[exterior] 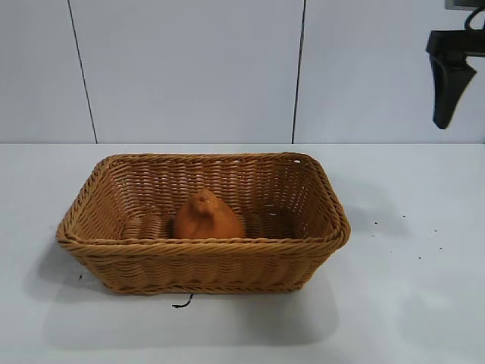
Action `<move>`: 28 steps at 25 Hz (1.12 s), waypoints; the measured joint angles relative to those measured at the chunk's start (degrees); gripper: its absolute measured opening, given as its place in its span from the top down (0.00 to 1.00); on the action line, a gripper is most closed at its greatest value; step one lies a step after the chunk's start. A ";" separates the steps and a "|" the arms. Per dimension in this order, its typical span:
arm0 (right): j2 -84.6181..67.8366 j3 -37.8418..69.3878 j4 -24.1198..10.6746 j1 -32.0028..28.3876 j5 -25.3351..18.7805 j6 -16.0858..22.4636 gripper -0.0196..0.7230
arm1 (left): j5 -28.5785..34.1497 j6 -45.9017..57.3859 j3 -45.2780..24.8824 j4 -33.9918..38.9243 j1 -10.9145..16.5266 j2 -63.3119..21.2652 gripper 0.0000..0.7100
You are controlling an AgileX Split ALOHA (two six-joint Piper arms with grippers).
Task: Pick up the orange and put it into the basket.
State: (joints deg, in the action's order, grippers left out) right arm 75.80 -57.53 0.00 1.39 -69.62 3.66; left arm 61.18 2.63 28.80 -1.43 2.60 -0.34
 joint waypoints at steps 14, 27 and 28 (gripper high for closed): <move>-47.01 28.82 0.00 0.00 10.94 -4.85 0.04 | 0.00 0.00 0.00 0.00 0.00 0.00 0.02; -75.85 29.35 0.00 0.00 11.33 -5.35 0.04 | 0.00 0.00 0.00 0.05 0.00 0.00 0.02; -76.02 29.35 0.00 0.00 11.33 -5.35 0.04 | 0.00 0.00 0.00 0.05 0.00 0.00 0.02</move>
State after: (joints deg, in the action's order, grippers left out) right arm -0.22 -28.18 0.00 1.39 -58.29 -1.69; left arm 61.18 2.63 28.80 -1.38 2.60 -0.34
